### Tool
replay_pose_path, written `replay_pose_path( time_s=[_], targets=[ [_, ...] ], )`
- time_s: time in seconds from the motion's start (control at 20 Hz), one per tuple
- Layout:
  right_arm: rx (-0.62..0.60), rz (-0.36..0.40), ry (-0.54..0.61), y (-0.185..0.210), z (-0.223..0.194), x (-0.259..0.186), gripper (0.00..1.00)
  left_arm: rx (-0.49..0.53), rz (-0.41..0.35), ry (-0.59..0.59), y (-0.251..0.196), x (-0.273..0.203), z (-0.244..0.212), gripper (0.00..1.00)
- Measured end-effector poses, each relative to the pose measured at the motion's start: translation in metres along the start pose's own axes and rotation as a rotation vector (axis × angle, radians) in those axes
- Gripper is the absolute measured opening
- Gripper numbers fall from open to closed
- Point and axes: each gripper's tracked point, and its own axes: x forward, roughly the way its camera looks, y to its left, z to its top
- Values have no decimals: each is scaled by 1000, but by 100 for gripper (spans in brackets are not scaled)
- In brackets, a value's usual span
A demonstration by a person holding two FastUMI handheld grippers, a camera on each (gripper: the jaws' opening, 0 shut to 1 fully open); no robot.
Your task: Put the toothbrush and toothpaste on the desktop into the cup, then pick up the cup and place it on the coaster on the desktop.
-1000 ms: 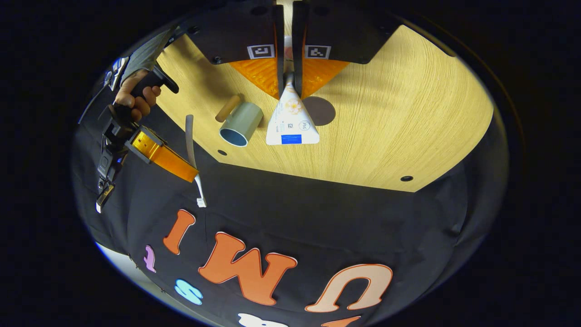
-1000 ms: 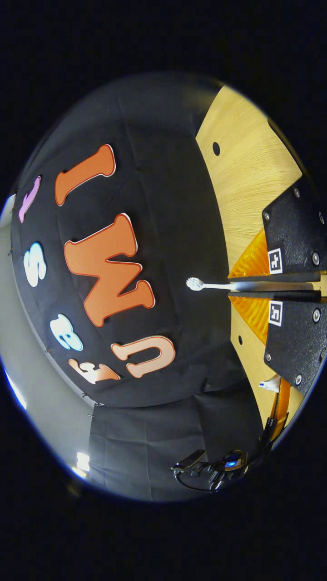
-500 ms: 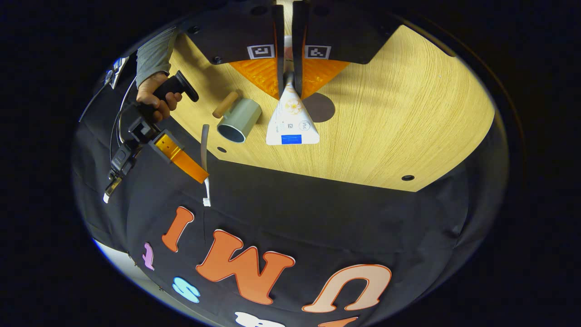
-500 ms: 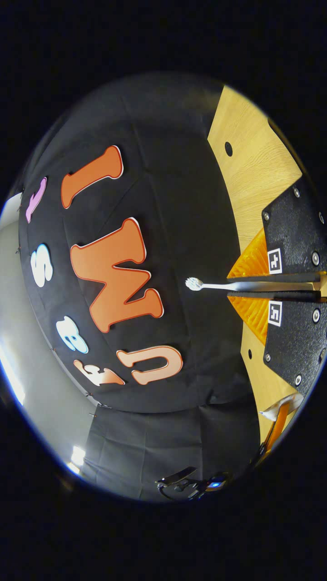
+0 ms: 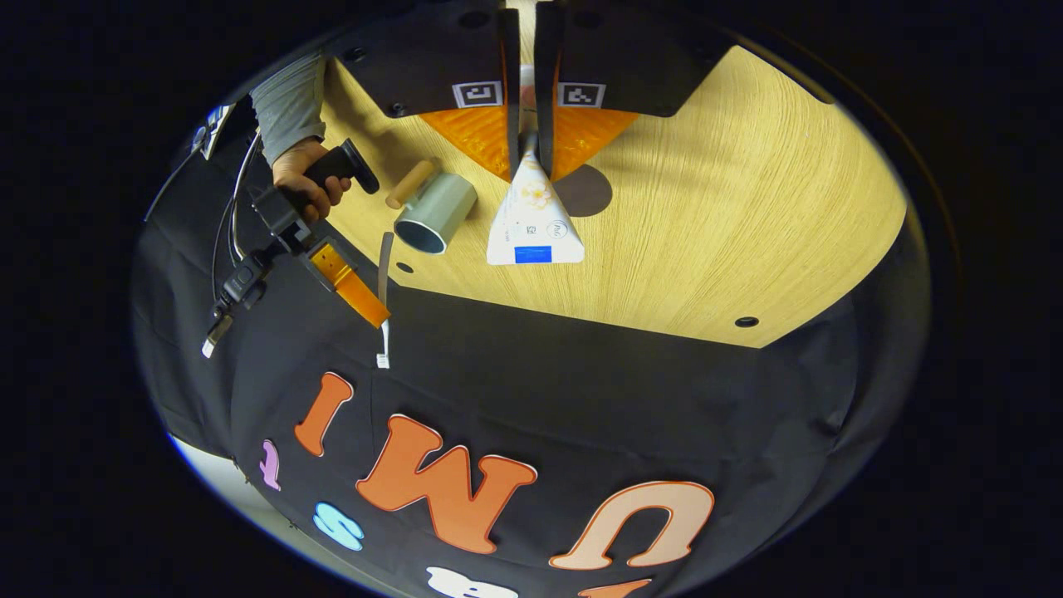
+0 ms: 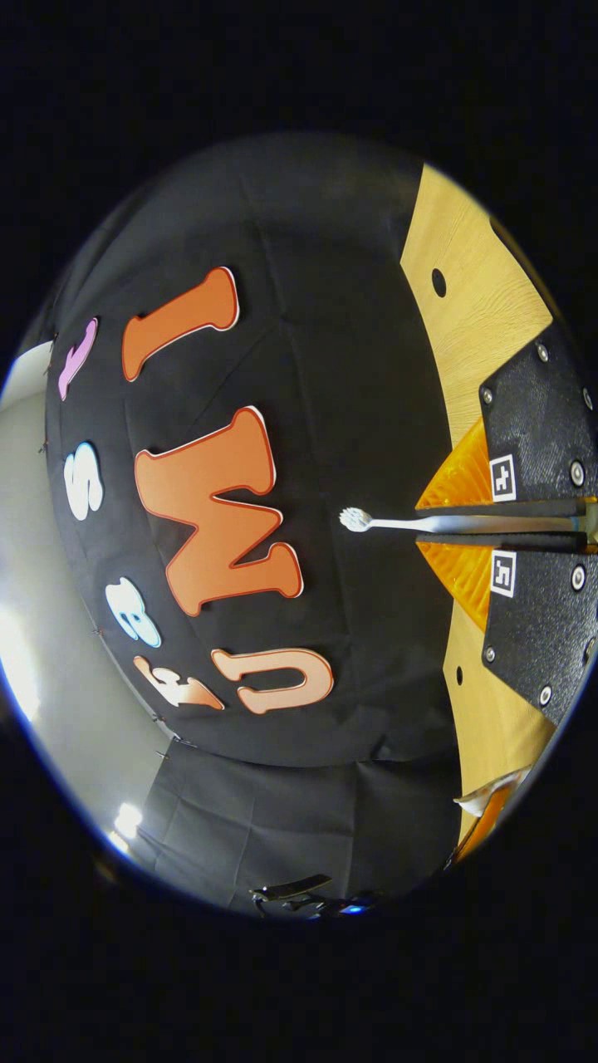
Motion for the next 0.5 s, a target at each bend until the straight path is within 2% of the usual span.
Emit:
replay_pose_path(
  time_s=[0.2, 0.5],
  targets=[
    [-38, 13, 7, 3, -16, 3, 7, 4, -10, -9, -5, -16, 14, 11],
    [-50, -8, 38, -1, -29, 0, 8, 22, -5, -14, -6, -25, 26, 10]
  ],
)
